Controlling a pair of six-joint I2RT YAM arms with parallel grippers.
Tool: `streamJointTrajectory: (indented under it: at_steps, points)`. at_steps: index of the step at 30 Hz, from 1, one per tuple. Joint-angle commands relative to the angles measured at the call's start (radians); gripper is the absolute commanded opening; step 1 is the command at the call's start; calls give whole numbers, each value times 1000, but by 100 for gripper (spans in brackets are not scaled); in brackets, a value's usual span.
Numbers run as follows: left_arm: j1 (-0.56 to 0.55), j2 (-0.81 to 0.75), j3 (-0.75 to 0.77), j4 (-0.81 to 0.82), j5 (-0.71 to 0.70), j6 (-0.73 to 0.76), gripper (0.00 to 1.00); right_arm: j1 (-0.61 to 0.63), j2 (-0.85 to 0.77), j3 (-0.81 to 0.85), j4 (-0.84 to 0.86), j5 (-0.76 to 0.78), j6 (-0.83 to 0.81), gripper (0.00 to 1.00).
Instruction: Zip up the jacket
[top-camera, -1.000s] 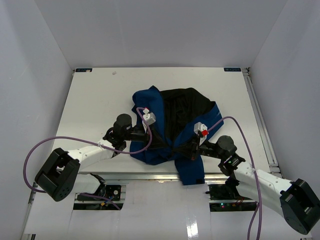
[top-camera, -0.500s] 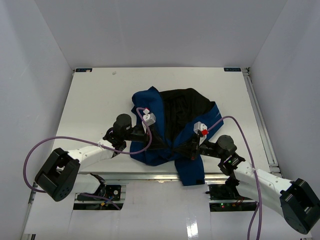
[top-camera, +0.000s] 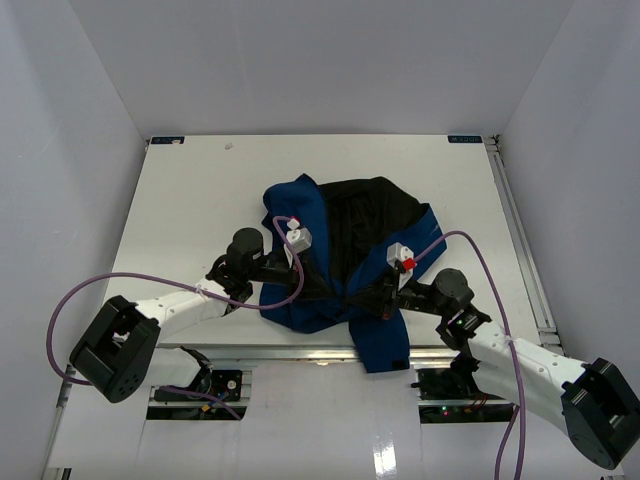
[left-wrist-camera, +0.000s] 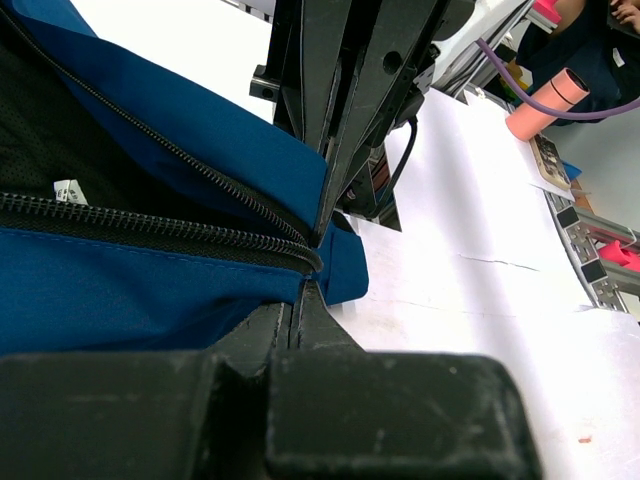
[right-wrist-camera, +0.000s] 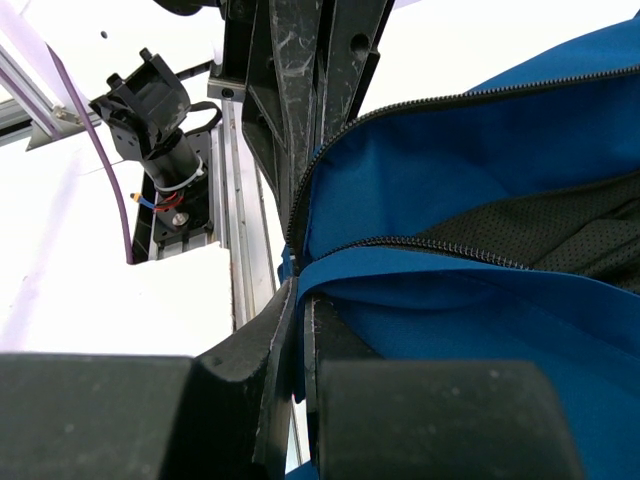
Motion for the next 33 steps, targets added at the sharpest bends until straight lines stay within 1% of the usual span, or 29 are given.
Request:
streamJointTrajectory:
  at_steps: [1,11,17,23,33]
  points:
    - [-13,-3,1,-2,51,23,0,3,-2,72,54,-33,5,8]
    - [-16,-7,5,-14,38,31,0,3,-3,86,35,-45,6,8]
    - [-16,-24,0,-6,29,20,0,4,-7,53,41,-53,-3,8]
    - [-16,-18,3,-5,34,8,0,3,-3,59,-23,-37,-30,8]
    - [-16,-18,5,-10,35,9,0,4,5,52,-16,-82,-31,8]
